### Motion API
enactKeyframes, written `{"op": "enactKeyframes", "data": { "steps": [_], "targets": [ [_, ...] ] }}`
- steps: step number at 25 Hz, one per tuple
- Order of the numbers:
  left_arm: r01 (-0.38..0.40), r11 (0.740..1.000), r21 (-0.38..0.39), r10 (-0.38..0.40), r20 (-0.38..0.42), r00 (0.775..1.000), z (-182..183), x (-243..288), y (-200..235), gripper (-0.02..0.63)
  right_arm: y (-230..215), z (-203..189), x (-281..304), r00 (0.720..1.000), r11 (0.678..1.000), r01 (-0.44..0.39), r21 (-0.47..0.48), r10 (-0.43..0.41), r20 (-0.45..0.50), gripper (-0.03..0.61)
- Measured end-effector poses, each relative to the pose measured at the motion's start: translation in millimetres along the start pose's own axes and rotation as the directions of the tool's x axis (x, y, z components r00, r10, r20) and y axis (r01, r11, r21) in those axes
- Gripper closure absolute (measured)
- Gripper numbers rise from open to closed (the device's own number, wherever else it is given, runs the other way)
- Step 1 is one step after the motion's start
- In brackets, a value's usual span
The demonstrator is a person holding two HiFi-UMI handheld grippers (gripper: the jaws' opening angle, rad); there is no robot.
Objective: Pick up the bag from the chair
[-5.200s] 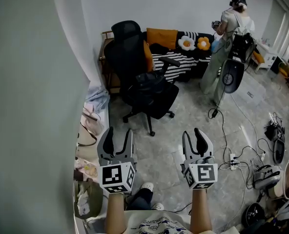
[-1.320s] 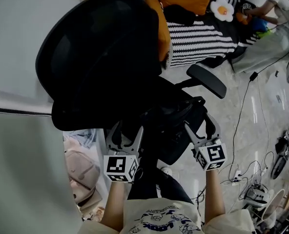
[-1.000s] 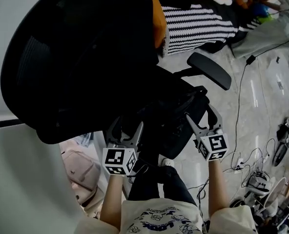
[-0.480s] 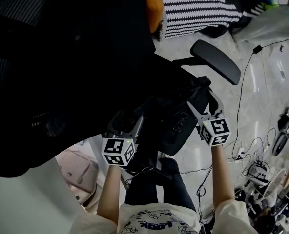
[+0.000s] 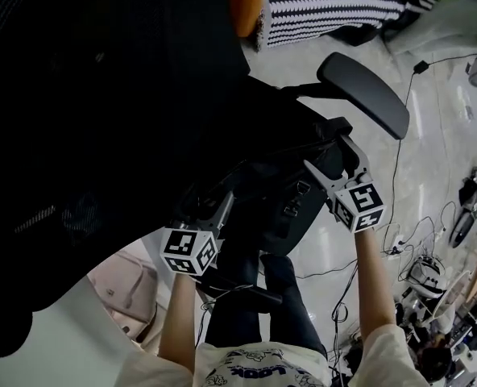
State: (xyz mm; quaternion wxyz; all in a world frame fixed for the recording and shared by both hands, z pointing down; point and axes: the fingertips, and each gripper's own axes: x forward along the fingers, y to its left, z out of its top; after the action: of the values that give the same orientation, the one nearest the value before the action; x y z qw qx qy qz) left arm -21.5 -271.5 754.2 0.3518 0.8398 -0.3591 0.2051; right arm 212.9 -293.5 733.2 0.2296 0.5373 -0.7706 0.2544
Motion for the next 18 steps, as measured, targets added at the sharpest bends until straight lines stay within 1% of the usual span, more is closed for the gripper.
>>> {"op": "enactKeyframes", "data": {
  "steps": [3, 7, 8, 9, 12, 13, 14, 16, 17, 18],
  "targets": [
    [0.034, 0.999, 0.012, -0.034, -0.010, 0.999, -1, 3, -2, 0.305, 3, -3, 6, 0.998, 0.999, -0.054, -0.002, 0.054, -0.012, 0.155],
    [0.071, 0.997, 0.016, -0.071, -0.012, 0.997, -3, 12, -1, 0.305, 11, -13, 20, 0.988, 0.989, -0.138, -0.048, 0.134, -0.070, 0.160],
    [0.076, 0.997, 0.020, -0.075, -0.016, 0.997, -3, 15, 1, 0.305, 12, -15, 24, 0.986, 0.987, -0.151, -0.058, 0.146, -0.083, 0.166],
    [0.081, 0.996, 0.023, -0.080, -0.021, 0.997, -4, 18, 2, 0.307, 12, -15, 27, 0.984, 0.985, -0.159, -0.065, 0.153, -0.090, 0.187],
    [0.107, 0.994, 0.023, -0.106, -0.033, 0.994, -4, 26, 2, 0.308, 10, -13, 33, 0.983, 0.984, -0.164, -0.073, 0.157, -0.091, 0.217],
    [0.115, 0.993, 0.024, -0.114, -0.036, 0.993, -4, 27, 1, 0.320, 10, -12, 33, 0.983, 0.983, -0.167, -0.071, 0.161, -0.092, 0.224],
    [0.119, 0.992, 0.030, -0.118, -0.037, 0.992, -4, 27, -2, 0.358, 10, -12, 31, 0.982, 0.983, -0.173, -0.068, 0.166, -0.093, 0.233],
    [0.115, 0.992, 0.057, -0.113, -0.039, 0.993, -4, 27, -4, 0.463, 10, -12, 29, 0.980, 0.981, -0.182, -0.064, 0.175, -0.096, 0.258],
    [0.110, 0.991, 0.070, -0.108, -0.037, 0.993, -4, 28, -4, 0.490, 10, -13, 29, 0.980, 0.981, -0.181, -0.070, 0.174, -0.099, 0.271],
    [0.105, 0.991, 0.077, -0.103, -0.034, 0.994, -5, 30, -2, 0.498, 9, -14, 30, 0.980, 0.981, -0.178, -0.081, 0.169, -0.102, 0.289]
  ]
}}
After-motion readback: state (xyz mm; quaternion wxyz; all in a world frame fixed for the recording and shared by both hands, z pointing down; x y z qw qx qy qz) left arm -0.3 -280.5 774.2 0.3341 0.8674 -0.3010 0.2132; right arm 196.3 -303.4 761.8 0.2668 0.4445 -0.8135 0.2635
